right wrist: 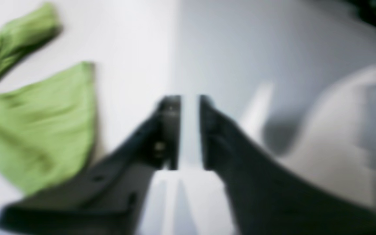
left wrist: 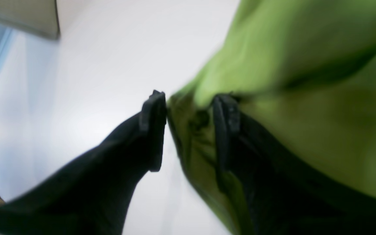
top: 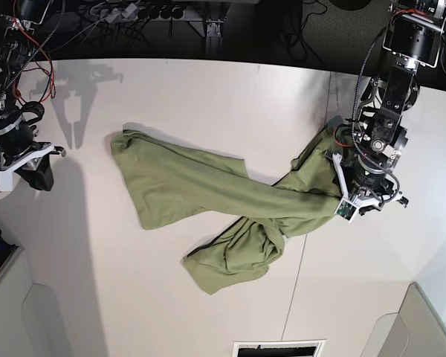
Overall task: Layout the t-shirt on the table in an organized manner, then fold the t-shirt properly
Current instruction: 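Lift the shirt and pull the grippers apart to stretch it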
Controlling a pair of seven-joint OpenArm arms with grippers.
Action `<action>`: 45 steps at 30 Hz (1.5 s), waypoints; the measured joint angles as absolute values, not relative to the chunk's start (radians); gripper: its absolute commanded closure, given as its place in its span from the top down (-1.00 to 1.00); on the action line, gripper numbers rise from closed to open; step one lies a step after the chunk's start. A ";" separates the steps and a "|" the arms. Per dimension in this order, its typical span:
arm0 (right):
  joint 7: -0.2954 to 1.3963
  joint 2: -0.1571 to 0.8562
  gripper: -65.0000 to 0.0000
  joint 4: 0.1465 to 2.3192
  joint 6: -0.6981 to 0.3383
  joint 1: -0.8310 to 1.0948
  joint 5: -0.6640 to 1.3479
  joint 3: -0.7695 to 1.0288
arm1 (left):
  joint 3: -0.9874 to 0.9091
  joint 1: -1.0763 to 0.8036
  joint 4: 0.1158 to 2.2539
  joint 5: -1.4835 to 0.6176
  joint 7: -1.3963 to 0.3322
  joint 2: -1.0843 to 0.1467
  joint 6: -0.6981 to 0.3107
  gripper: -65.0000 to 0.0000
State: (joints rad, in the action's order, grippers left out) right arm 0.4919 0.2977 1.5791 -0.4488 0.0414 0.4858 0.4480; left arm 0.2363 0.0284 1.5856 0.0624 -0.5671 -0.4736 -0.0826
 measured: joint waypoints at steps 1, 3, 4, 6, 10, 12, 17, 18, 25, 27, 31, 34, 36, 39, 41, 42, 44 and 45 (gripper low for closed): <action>0.492 0.292 -0.22 1.579 -0.458 0.041 0.486 0.437 | 0.236 0.031 1.607 0.054 -0.574 -0.474 -0.083 -0.17; 0.492 0.283 -0.06 1.579 -0.461 0.041 0.484 0.406 | 0.236 0.031 1.636 0.037 -0.596 -0.474 -0.082 -0.17; 0.492 0.282 -0.05 1.576 -0.461 0.041 0.482 0.383 | 0.236 0.030 1.644 0.024 -0.607 -0.474 -0.083 -0.17; 0.491 0.283 -0.05 1.569 -0.461 0.040 0.463 0.325 | 0.236 0.028 1.655 0.006 -0.615 -0.474 -0.089 -0.17; 0.493 0.283 -0.05 1.564 -0.465 0.039 0.396 0.189 | 0.236 0.022 1.658 -0.053 -0.616 -0.474 -0.136 -0.17; 0.491 0.283 -0.05 1.564 -0.467 0.039 0.357 0.121 | 0.236 -0.001 1.660 -0.069 -0.614 -0.474 -0.155 -0.17; 0.491 0.283 -0.05 1.564 -0.464 0.039 0.289 0.003 | 0.236 -0.072 1.660 -0.072 -0.616 -0.474 -0.162 -0.17; 0.490 0.284 -0.09 1.564 -0.462 0.039 0.280 -0.012 | 0.236 -0.083 1.660 -0.072 -0.615 -0.474 -0.162 -0.17; 0.487 0.286 -1.00 1.564 -0.437 0.039 0.235 -0.055 | 0.234 -0.138 1.661 -0.062 -0.589 -0.475 -0.238 -0.17; 0.487 0.286 -1.00 1.564 -0.437 0.038 0.215 -0.055 | 0.234 -0.146 1.662 -0.028 -0.578 -0.474 -0.243 -0.29; 0.487 0.285 -1.00 1.563 -0.437 0.017 0.208 -0.031 | 0.236 -0.140 1.663 0.099 -0.577 -0.474 -0.213 -0.86; 0.487 0.285 -1.00 1.570 -0.437 -0.019 0.226 0.034 | 0.238 -0.143 1.662 0.168 -0.564 -0.508 -0.154 -1.00; 0.485 0.286 -1.00 1.577 -0.437 -0.043 0.259 0.091 | 0.238 -0.144 1.662 0.218 -0.556 -0.540 -0.085 -1.00; 0.489 0.286 -1.00 1.578 -0.458 -0.073 0.310 0.192 | 0.239 -0.144 1.676 0.290 -0.551 -0.595 0.016 -1.00; 0.490 0.286 -1.00 1.578 -0.495 -0.091 0.354 0.260 | 0.239 -0.147 1.710 0.307 -0.550 -0.630 0.073 -1.00; 0.492 0.286 -1.00 1.578 -0.510 -0.097 0.376 0.290 | 0.239 -0.147 1.735 0.313 -0.549 -0.643 0.091 -1.00; 0.494 0.289 -1.00 1.578 -0.524 -0.106 0.424 0.342 | 0.239 -0.146 1.787 0.311 -0.549 -0.658 0.108 -1.00; 0.495 0.295 -1.00 1.578 -0.529 -0.107 0.447 0.365 | 0.239 -0.147 1.817 0.310 -0.551 -0.661 0.116 -1.00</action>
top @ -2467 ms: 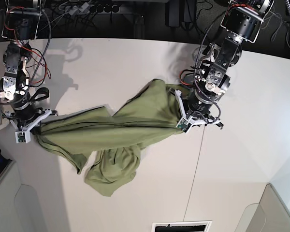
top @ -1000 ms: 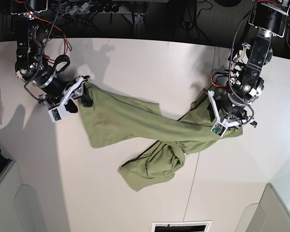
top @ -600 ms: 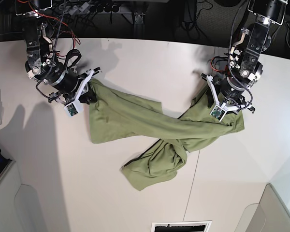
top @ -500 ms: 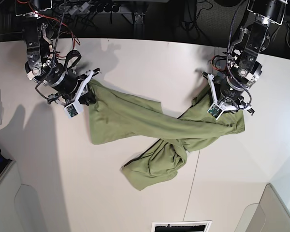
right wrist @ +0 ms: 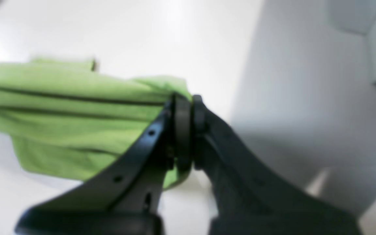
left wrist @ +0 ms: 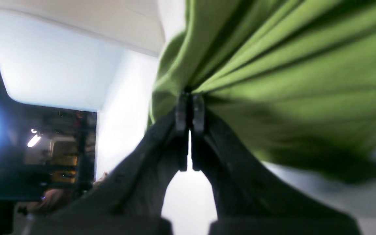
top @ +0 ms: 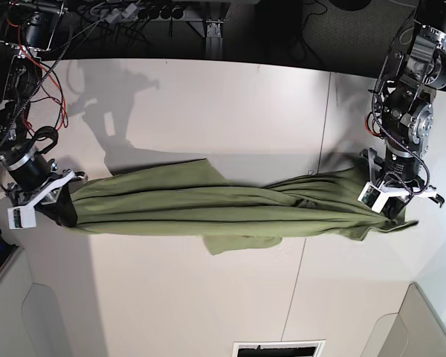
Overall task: Layout the t-shirt on the table in an organized manner, then fold the t-shirt properly
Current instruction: 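Lift the shirt and pull the grippers apart to stretch it, then hold the stretched shirt and lower it onto the table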
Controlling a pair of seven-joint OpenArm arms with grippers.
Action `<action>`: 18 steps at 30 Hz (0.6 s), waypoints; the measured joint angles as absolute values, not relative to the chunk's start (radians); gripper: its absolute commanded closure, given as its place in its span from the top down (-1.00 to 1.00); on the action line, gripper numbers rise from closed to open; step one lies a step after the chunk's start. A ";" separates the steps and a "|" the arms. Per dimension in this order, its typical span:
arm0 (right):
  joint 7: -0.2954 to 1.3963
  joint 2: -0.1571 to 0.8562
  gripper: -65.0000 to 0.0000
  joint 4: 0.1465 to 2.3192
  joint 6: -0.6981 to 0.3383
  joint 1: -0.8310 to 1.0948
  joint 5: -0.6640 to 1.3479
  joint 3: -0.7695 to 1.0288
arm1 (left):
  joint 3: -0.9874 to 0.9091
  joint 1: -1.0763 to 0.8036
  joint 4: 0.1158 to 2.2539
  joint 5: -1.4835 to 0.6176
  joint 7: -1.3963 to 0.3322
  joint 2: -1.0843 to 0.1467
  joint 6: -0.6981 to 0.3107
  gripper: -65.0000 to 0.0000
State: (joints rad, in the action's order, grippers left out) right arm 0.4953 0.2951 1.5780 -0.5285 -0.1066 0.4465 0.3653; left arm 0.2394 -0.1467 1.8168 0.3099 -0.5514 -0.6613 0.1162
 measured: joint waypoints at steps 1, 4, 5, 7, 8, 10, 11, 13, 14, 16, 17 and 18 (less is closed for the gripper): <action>0.498 0.303 -1.00 1.578 -0.529 -0.107 0.457 0.385 | 0.240 -0.147 1.847 0.308 -0.559 -0.664 0.117 -1.00; 0.530 0.312 -1.00 1.578 -0.529 -0.105 0.479 0.426 | 0.241 -0.146 1.924 0.287 -0.574 -0.665 0.119 -1.00; 0.547 0.316 -1.00 1.578 -0.529 -0.105 0.483 0.426 | 0.241 -0.146 1.940 0.269 -0.574 -0.665 0.120 -1.00; 0.569 0.319 -1.00 1.578 -0.528 -0.106 0.483 0.426 | 0.241 -0.146 1.951 0.221 -0.572 -0.665 0.115 -1.00; 0.572 0.318 -1.00 1.578 -0.529 -0.105 0.483 0.426 | 0.241 -0.146 1.951 0.193 -0.572 -0.665 0.082 -1.00; 0.588 0.318 -0.54 1.578 -0.528 -0.105 0.482 0.426 | 0.241 -0.147 1.947 0.132 -0.576 -0.660 0.020 -1.00; 0.588 0.318 -0.24 1.578 -0.528 -0.105 0.482 0.426 | 0.241 -0.147 1.942 0.110 -0.576 -0.650 0.006 -1.00; 0.585 0.319 0.17 1.578 -0.528 -0.105 0.482 0.426 | 0.241 -0.146 1.922 0.076 -0.574 -0.629 -0.019 -1.00; 0.585 0.318 0.24 1.578 -0.528 -0.105 0.483 0.426 | 0.241 -0.146 1.907 0.056 -0.575 -0.623 -0.033 -1.00; 0.617 0.319 0.24 1.578 -0.528 -0.106 0.487 0.426 | 0.241 -0.147 1.877 0.022 -0.610 -0.611 -0.058 -0.89; 0.639 0.319 0.24 1.578 -0.528 -0.105 0.499 0.426 | 0.241 -0.152 1.866 0.006 -0.624 -0.606 -0.069 -0.71; 0.659 0.318 0.24 1.578 -0.528 -0.101 0.523 0.426 | 0.240 -0.161 1.861 -0.004 -0.634 -0.603 -0.087 -0.52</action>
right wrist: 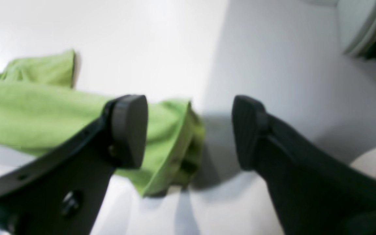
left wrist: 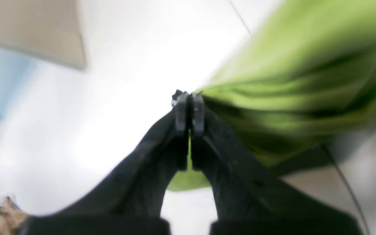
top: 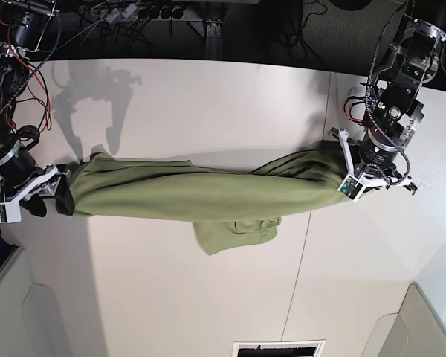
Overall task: Layout the t-shirt on the table in an organized manner, then fold the t-shirt properly
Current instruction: 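Hold the stretched shirt and lower it onto the table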
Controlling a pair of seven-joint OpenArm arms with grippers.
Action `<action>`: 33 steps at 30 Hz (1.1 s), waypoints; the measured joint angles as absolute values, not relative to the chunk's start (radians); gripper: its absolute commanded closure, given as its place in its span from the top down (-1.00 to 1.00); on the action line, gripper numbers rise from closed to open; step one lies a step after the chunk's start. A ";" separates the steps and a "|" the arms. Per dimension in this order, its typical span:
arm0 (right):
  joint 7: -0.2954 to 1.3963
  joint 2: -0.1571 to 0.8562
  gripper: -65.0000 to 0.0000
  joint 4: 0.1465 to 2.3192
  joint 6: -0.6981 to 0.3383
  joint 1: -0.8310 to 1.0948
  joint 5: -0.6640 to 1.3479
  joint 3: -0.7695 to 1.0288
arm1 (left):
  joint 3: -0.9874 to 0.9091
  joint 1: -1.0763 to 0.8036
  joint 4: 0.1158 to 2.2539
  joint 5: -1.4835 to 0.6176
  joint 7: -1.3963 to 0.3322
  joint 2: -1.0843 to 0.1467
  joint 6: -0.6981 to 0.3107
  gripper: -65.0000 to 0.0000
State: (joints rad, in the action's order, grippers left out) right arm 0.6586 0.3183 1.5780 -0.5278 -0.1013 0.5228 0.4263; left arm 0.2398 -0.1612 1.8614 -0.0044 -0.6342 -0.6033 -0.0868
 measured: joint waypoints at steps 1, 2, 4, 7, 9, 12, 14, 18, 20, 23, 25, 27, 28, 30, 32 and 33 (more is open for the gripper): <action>0.663 0.318 0.24 1.578 -0.528 -0.094 0.550 0.426 | 0.237 -0.175 1.861 -0.020 -0.635 -0.600 -0.108 -0.34; 0.670 0.316 0.24 1.578 -0.528 -0.086 0.573 0.426 | 0.237 -0.189 1.861 -0.036 -0.633 -0.599 -0.133 -0.19; 0.683 0.312 0.24 1.578 -0.528 -0.068 0.604 0.426 | 0.239 -0.218 1.862 -0.062 -0.618 -0.598 -0.164 -0.11; 0.690 0.295 0.24 1.578 -0.537 -0.049 0.637 0.426 | 0.240 -0.248 1.883 -0.038 -0.617 -0.596 -0.152 -0.11; 0.693 0.274 0.24 1.578 -0.551 -0.039 0.647 0.424 | 0.240 -0.269 1.903 0.007 -0.613 -0.596 -0.093 -0.11; 0.701 0.250 0.24 1.578 -0.553 -0.020 0.639 0.393 | 0.240 -0.282 1.912 0.063 -0.617 -0.596 -0.006 -0.11; 0.701 0.240 0.24 1.578 -0.553 -0.013 0.602 0.351 | 0.240 -0.280 1.913 0.090 -0.616 -0.596 0.021 -0.11; 0.646 0.227 0.24 1.574 -0.550 -0.009 0.484 0.230 | 0.240 -0.277 1.914 0.115 -0.594 -0.598 0.052 -0.11; 0.648 0.227 0.24 1.559 -0.547 -0.008 0.462 0.178 | 0.240 -0.277 1.914 0.112 -0.583 -0.598 0.051 -0.11; 0.625 0.228 0.24 1.539 -0.533 -0.008 0.435 0.113 | 0.240 -0.277 1.898 0.111 -0.568 -0.598 0.048 -0.11; 0.572 0.227 0.24 1.518 -0.482 -0.008 0.385 0.082 | 0.240 -0.277 1.861 0.107 -0.543 -0.598 0.044 -0.11; 0.516 0.224 0.24 1.489 -0.444 -0.009 0.337 0.072 | 0.240 -0.275 1.812 0.105 -0.509 -0.598 0.044 -0.11; 0.484 0.221 0.24 1.472 -0.422 -0.009 0.332 0.073 | 0.240 -0.273 1.785 0.105 -0.494 -0.598 0.044 -0.11; 0.439 0.216 0.24 1.435 -0.376 -0.023 0.316 0.072 | 0.240 -0.260 1.731 0.101 -0.461 -0.598 0.035 -0.11; 0.404 0.216 0.21 1.385 -0.343 -0.054 0.298 0.072 | 0.240 -0.231 1.673 0.088 -0.446 -0.592 -0.006 -0.11; 0.392 0.216 0.08 1.363 -0.336 -0.071 0.286 0.072 | 0.240 -0.216 1.647 0.089 -0.440 -0.583 -0.011 -0.13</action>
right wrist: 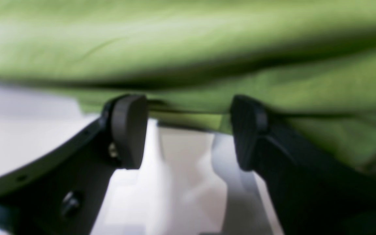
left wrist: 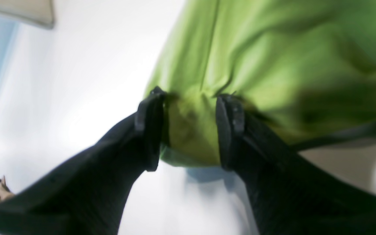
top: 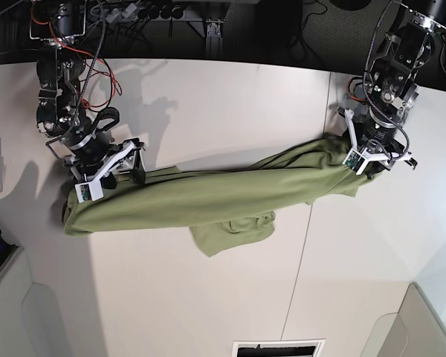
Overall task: Layout the t-shirt on the table in an organized manner, then fold the t-shirt properly
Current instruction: 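Hold the stretched shirt and lower it onto the table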
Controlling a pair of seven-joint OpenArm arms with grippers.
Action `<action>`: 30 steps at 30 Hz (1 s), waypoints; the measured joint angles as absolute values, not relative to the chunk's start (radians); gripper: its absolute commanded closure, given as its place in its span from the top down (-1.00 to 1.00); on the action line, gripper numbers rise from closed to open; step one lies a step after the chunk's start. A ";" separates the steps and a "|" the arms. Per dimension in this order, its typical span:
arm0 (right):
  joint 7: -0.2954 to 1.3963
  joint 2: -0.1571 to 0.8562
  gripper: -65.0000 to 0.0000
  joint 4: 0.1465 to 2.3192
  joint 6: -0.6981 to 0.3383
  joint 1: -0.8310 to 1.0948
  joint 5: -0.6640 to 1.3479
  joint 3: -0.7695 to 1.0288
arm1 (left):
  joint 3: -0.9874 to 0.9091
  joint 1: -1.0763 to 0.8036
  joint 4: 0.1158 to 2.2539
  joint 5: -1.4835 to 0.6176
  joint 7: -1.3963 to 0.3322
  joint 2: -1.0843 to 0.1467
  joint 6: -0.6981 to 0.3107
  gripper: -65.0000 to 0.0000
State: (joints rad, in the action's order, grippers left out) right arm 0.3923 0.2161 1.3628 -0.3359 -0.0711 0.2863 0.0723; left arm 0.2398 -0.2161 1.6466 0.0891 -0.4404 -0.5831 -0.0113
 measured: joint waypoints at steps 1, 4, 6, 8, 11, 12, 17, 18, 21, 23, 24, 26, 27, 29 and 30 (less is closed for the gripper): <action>0.386 0.216 -0.13 1.343 -0.331 -0.086 0.273 0.072 | 0.239 -0.200 1.623 0.092 -0.430 -0.575 -0.015 -0.23; 0.389 0.217 -1.00 1.305 -0.320 -0.132 0.253 0.073 | 0.236 -0.156 1.571 0.115 -0.434 -0.548 -0.027 -0.94; 0.413 0.219 -1.00 1.301 -0.321 -0.162 0.227 0.072 | 0.238 -0.153 1.567 0.127 -0.434 -0.545 -0.028 -1.00; 0.432 0.218 -1.00 1.299 -0.322 -0.195 0.196 0.072 | 0.238 -0.148 1.568 0.150 -0.458 -0.546 -0.019 -1.00; 0.451 0.219 -1.00 1.302 -0.321 -0.245 0.180 0.073 | 0.238 -0.133 1.612 0.179 -0.501 -0.555 0.028 -1.00; 0.465 0.219 -1.00 1.315 -0.321 -0.256 0.179 0.080 | 0.238 -0.133 1.645 0.186 -0.507 -0.567 0.034 -1.00; 0.564 0.249 -1.00 1.475 -0.323 -0.244 0.208 0.174 | 0.238 -0.164 1.861 0.180 -0.537 -0.643 0.032 -1.00; 0.591 0.252 -1.00 1.504 -0.324 -0.244 0.224 0.195 | 0.239 -0.173 1.906 0.178 -0.545 -0.659 0.031 -1.00; 0.619 0.276 -1.00 1.575 -0.324 -0.247 0.292 0.241 | 0.239 -0.178 2.020 0.176 -0.593 -0.693 0.038 -1.00; 0.633 0.300 -1.00 1.600 -0.324 -0.249 0.320 0.270 | 0.239 -0.178 2.078 0.184 -0.613 -0.710 0.048 -1.00; 0.644 0.310 -1.00 1.609 -0.325 -0.247 0.333 0.282 | 0.239 -0.179 2.100 0.186 -0.620 -0.715 0.051 -1.00; 0.663 0.327 -1.00 1.624 -0.348 -0.246 0.360 0.305 | 0.239 -0.181 2.131 0.190 -0.622 -0.717 0.051 -1.00; 0.669 0.333 -1.00 1.630 -0.371 -0.246 0.377 0.314 | 0.239 -0.183 2.140 0.192 -0.621 -0.716 0.049 -1.00; 0.670 0.341 -1.00 1.635 -0.389 -0.247 0.404 0.315 | 0.239 -0.183 2.141 0.193 -0.621 -0.715 0.044 -1.00; 0.670 0.341 -1.00 1.636 -0.389 -0.247 0.405 0.315 | 0.239 -0.184 2.141 0.194 -0.621 -0.715 0.041 -1.00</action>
State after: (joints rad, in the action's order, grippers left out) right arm 0.6701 0.3408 1.6356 -0.3893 -0.2466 0.4046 0.3149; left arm 0.2390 -0.1837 2.1410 0.1936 -0.6212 -0.7151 0.0406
